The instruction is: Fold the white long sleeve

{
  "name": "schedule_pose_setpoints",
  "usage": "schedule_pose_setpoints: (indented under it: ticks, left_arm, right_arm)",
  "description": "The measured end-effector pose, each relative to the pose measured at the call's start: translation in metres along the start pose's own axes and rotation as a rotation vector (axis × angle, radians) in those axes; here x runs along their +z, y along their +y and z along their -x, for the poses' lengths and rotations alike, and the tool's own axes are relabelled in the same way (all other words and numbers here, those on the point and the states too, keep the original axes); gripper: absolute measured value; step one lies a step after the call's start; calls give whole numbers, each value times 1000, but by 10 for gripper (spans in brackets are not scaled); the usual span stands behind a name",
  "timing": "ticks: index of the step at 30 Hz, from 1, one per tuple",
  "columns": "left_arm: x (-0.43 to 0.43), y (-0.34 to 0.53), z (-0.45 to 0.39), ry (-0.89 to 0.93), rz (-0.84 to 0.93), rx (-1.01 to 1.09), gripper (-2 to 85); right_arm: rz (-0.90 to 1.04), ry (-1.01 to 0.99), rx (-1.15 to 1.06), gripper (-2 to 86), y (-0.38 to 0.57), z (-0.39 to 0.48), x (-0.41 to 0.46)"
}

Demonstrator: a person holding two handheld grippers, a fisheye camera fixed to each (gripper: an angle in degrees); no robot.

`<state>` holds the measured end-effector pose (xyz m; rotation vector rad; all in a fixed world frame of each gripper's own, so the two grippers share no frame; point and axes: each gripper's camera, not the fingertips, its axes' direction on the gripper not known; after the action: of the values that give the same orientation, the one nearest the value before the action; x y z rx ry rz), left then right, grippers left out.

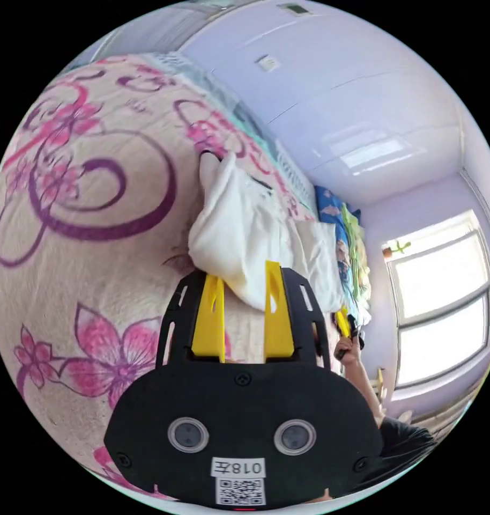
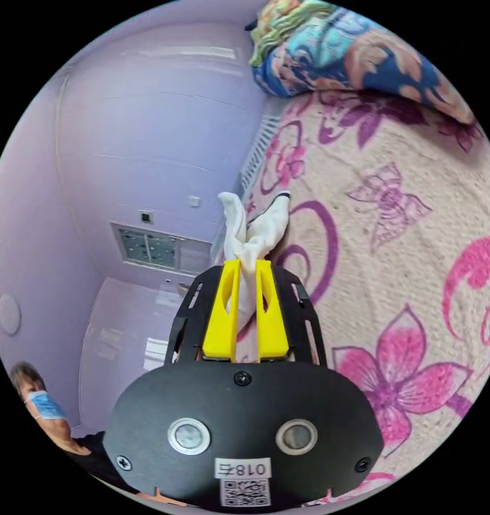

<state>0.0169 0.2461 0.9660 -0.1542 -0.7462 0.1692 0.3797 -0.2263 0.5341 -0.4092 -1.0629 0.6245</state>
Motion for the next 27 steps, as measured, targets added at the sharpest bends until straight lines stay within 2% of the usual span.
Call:
schedule_pose_setpoints:
  ticks: [2,4,6,8,13,18,22,24,27]
  left_arm:
    - [-31,11,16,25,-89,-52,104]
    - [-91,12,3,-119,-285,-19,110]
    - [-120,-5,-27,-221,-374,76,111]
    - [-123,-37,-61,-284,-352,185,118]
    - [-58,-139,-138,-386,-113,364,146]
    - [-23,-186,-183,-502,-22,444,160]
    - [-1,-207,-199,-554,74,449,166]
    - [9,-209,-200,-587,146,446,157]
    - [-6,-201,-209,-581,115,466,88]
  right_arm:
    - [-57,28,-82,32,11,-4,-12]
    - [-86,72,-209,40,13,12,-24]
    - [-70,131,-392,72,4,48,-17]
    - [-28,201,-512,97,-11,80,7]
    - [100,445,-765,114,-55,146,120]
    - [220,599,-686,125,-116,142,228]
    - [296,669,-602,138,-133,123,269]
    - [393,720,-574,136,-129,107,292]
    - [384,763,-628,58,-117,108,293]
